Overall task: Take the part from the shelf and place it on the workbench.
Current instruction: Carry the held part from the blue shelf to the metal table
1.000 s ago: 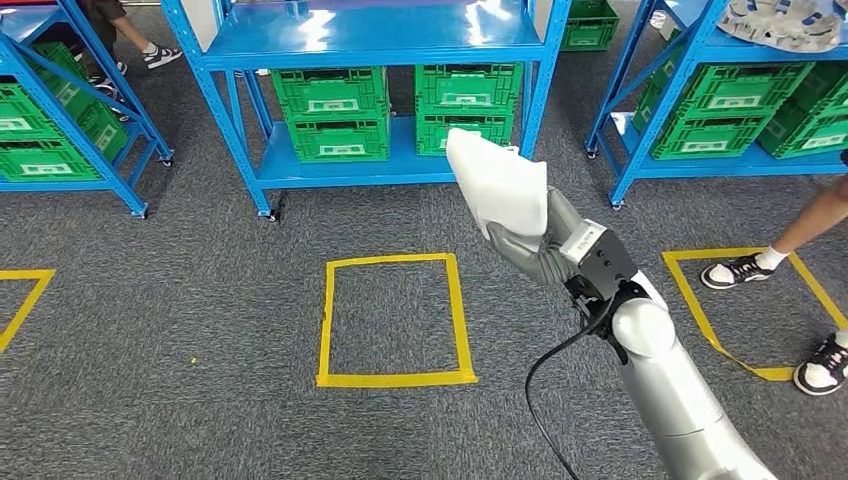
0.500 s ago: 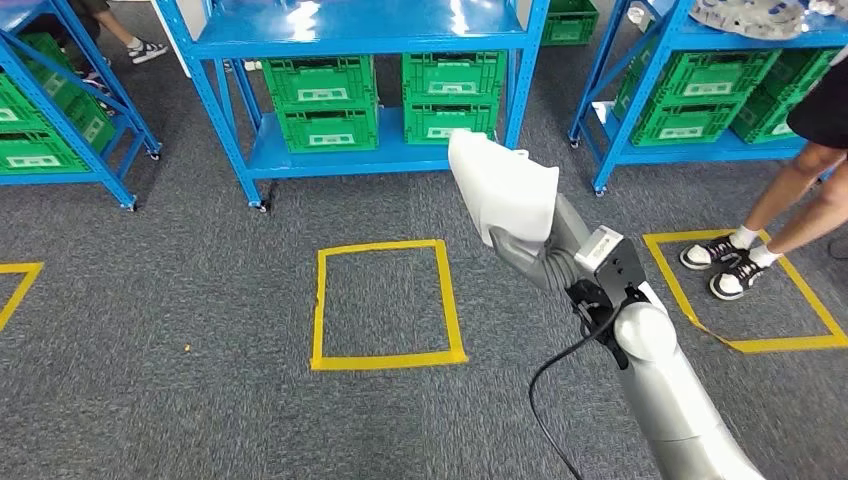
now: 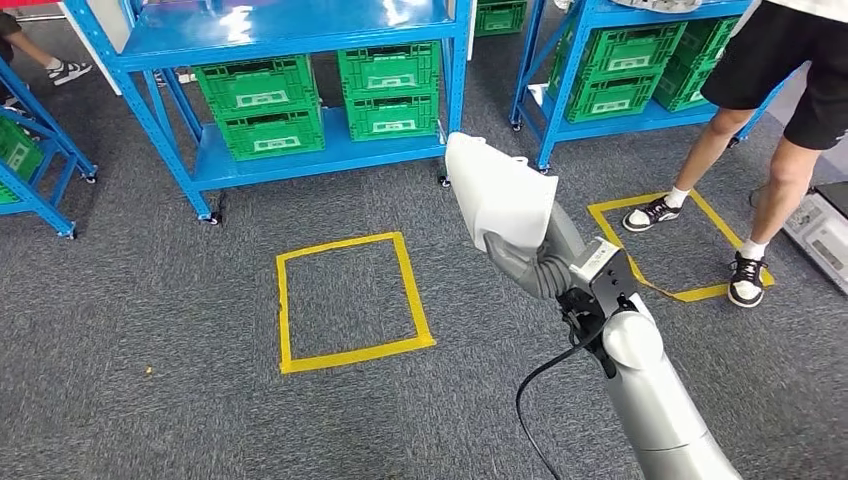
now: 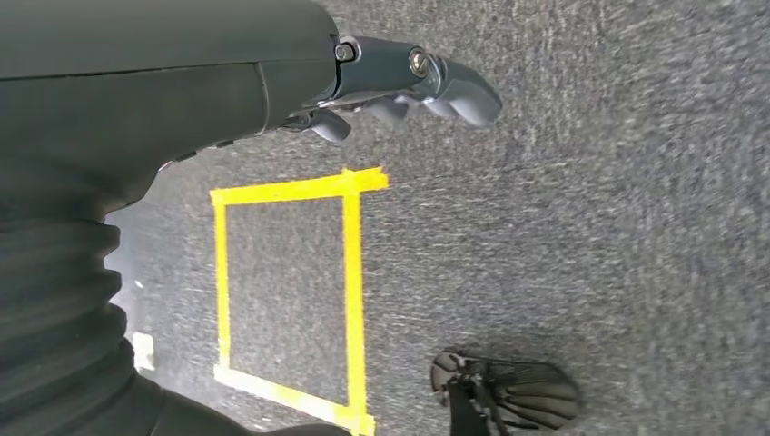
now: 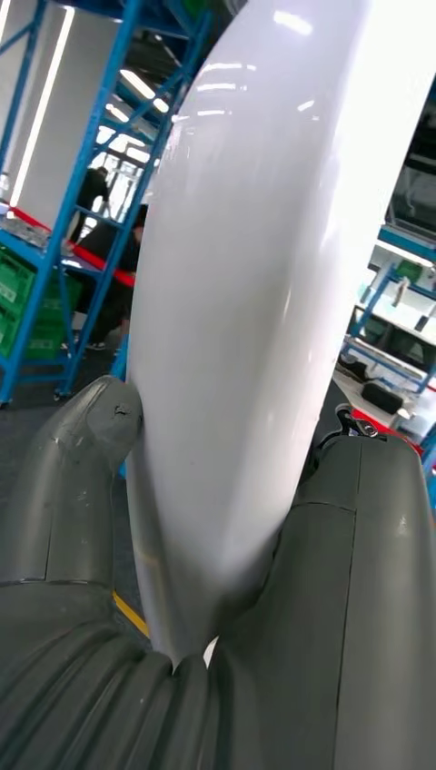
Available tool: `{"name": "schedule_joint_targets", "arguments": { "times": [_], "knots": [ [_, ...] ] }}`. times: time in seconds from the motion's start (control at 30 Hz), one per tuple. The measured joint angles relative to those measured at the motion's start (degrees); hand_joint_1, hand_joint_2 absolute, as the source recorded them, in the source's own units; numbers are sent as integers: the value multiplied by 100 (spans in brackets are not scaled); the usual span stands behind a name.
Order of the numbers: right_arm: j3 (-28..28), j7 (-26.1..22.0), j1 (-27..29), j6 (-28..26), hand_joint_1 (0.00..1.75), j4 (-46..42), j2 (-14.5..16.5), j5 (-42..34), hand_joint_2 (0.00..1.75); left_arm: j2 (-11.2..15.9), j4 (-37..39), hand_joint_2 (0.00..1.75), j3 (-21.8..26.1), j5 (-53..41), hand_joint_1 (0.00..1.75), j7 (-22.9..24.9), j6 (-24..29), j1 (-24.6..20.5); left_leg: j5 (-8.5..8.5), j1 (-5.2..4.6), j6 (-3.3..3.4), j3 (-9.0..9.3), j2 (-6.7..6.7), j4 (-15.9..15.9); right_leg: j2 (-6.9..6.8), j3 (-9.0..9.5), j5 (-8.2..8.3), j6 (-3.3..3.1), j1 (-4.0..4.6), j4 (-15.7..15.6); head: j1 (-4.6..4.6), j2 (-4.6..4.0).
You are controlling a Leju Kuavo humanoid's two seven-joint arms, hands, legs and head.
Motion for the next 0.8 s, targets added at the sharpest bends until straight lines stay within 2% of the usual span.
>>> {"name": "schedule_joint_targets", "arguments": {
  "times": [0.03,0.07,0.1,0.17,0.2,0.23,0.27,0.3,0.33,0.37,0.43,0.47,0.5,0.53,0.57,0.6,0.67,0.7,0.73,0.77,0.8],
  "knots": [
    [-10,-22,9,12,175,2,15,-5,175,21,-2,175,0,5,0,28,21,3,-9,11,-36,0,3,9,53,-5,29,-38,-11,-25,0,0],
    [-21,-48,12,31,175,5,33,-13,175,50,-4,175,0,15,0,44,42,9,-74,21,-69,-32,-78,87,105,-7,60,-79,-26,-51,-1,0],
    [-31,-74,10,56,175,11,60,-17,175,89,-7,175,0,34,0,54,66,19,-206,30,-99,-118,-216,285,155,-8,92,-120,-44,-77,-4,0],
    [-42,-123,5,123,175,37,129,-19,175,178,-12,175,1,72,0,11,95,52,-590,40,-135,-440,-523,1004,257,-33,130,-167,-54,-88,-9,0],
    [-44,-143,5,164,175,61,164,-12,175,214,-13,175,2,91,0,-31,103,68,-742,40,-144,-615,-588,1382,317,-55,141,-175,-53,-80,-11,0],
    [-44,-160,4,199,175,93,194,-5,175,240,-15,175,2,103,0,-82,103,79,-799,39,-147,-730,-613,1621,381,-76,149,-175,-52,-66,-11,0],
    [-44,-168,-3,231,175,132,216,3,175,254,-17,175,3,113,0,-129,102,82,-737,40,-145,-742,-626,1636,448,-98,156,-170,-52,-45,-11,0],
    [-44,-172,-16,256,175,169,233,11,175,260,-18,175,3,120,0,-168,101,80,-578,45,-139,-645,-647,1427,515,-118,161,-163,-55,-18,-11,0],
    [-44,-172,-36,274,175,202,250,17,175,262,-20,175,3,124,0,-198,99,76,-369,55,-133,-464,-701,1052,582,-139,165,-150,-58,13,-11,0],
    [-44,-170,-64,293,175,228,267,22,175,262,-20,175,3,125,0,-217,97,73,-219,71,-127,-278,-820,655,646,-168,166,-128,-55,50,-11,0],
    [-44,-135,-147,325,175,274,304,40,175,251,-21,175,3,128,0,-235,92,74,-94,83,-89,-87,-964,196,774,-238,177,-58,-46,107,-5,0],
    [-44,-98,-199,335,175,303,321,50,175,240,-21,175,4,139,0,-230,90,81,-108,74,-55,-84,-972,150,835,-269,194,-12,-47,111,-4,0],
    [-44,-55,-254,341,175,332,332,58,175,223,-21,175,7,158,0,-209,89,90,-85,64,-8,-87,-894,147,897,-294,220,34,-54,100,-3,0],
    [-44,-8,-303,340,175,368,335,48,175,195,-20,175,10,179,0,-163,90,99,-61,64,40,-84,-822,139,891,-314,236,71,-61,102,-4,0],
    [-44,32,-352,336,175,403,331,23,175,170,-19,175,14,198,0,-105,94,109,-32,68,87,-82,-760,130,805,-353,203,102,-60,159,8,0],
    [-44,60,-398,332,175,437,325,-10,175,141,-18,175,17,211,0,-42,99,124,-6,77,125,-85,-695,120,666,-435,102,127,-53,321,26,0],
    [-44,88,-468,332,175,494,315,-71,175,91,-16,175,22,225,0,54,108,180,19,70,163,-118,-572,117,356,-734,-278,166,-45,991,61,0],
    [-44,105,-483,331,175,515,310,-74,175,68,-14,175,26,228,0,89,111,210,22,63,168,-132,-500,119,290,-904,-458,181,-49,1381,65,0],
    [-44,142,-485,331,175,529,295,-59,175,44,-11,175,32,230,0,127,112,231,24,58,171,-143,-427,120,259,-1014,-557,187,-52,1656,66,0],
    [-43,205,-481,330,175,535,266,-36,175,16,-8,175,39,225,0,168,112,242,24,54,171,-148,-355,121,245,-1020,-552,183,-52,1727,67,0],
    [-43,293,-477,333,175,527,218,-15,175,-18,-4,175,47,211,0,214,110,245,24,49,170,-149,-286,121,226,-904,-449,169,-48,1559,67,0]
  ]
}}
